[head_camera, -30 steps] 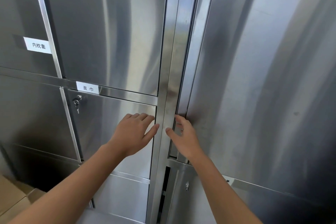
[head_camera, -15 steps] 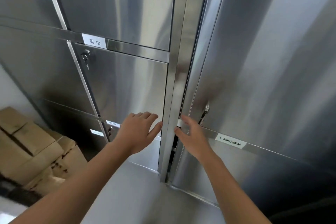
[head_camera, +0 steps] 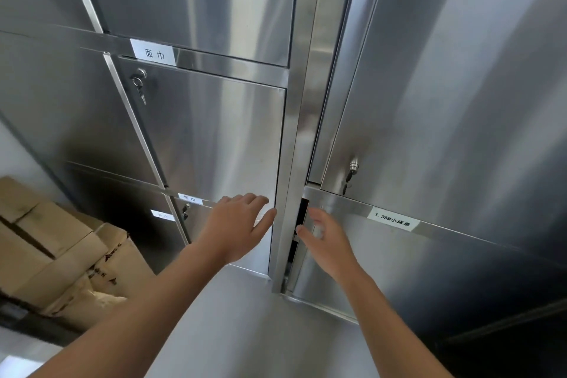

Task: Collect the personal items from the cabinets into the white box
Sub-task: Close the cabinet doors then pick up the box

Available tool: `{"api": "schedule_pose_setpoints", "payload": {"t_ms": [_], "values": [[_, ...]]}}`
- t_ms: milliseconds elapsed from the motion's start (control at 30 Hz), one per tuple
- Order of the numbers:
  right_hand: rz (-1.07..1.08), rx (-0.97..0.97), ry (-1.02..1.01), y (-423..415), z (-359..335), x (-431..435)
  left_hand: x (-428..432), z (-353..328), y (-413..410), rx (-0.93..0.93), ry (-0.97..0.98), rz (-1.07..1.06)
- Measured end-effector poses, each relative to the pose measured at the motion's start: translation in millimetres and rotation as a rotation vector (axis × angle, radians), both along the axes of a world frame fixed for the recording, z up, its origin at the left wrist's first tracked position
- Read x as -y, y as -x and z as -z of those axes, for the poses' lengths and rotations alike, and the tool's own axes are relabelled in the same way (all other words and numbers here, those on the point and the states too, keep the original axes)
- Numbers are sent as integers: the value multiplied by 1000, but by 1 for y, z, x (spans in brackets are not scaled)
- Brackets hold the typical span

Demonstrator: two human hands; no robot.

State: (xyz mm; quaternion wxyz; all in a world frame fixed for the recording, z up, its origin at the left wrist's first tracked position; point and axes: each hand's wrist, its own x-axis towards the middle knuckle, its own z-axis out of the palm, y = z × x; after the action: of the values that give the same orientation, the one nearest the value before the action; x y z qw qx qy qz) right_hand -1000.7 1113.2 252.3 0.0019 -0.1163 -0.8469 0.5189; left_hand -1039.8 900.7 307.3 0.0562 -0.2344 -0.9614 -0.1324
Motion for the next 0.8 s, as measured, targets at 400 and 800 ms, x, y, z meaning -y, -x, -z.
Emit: {"api": "schedule_pose_setpoints", "payload": {"t_ms": [400,800], "values": [[257,72,176,63,80,15,10,68,63,79,45,170],[429,-42,197,70,110,3,4,84,97,116,98,361]]}}
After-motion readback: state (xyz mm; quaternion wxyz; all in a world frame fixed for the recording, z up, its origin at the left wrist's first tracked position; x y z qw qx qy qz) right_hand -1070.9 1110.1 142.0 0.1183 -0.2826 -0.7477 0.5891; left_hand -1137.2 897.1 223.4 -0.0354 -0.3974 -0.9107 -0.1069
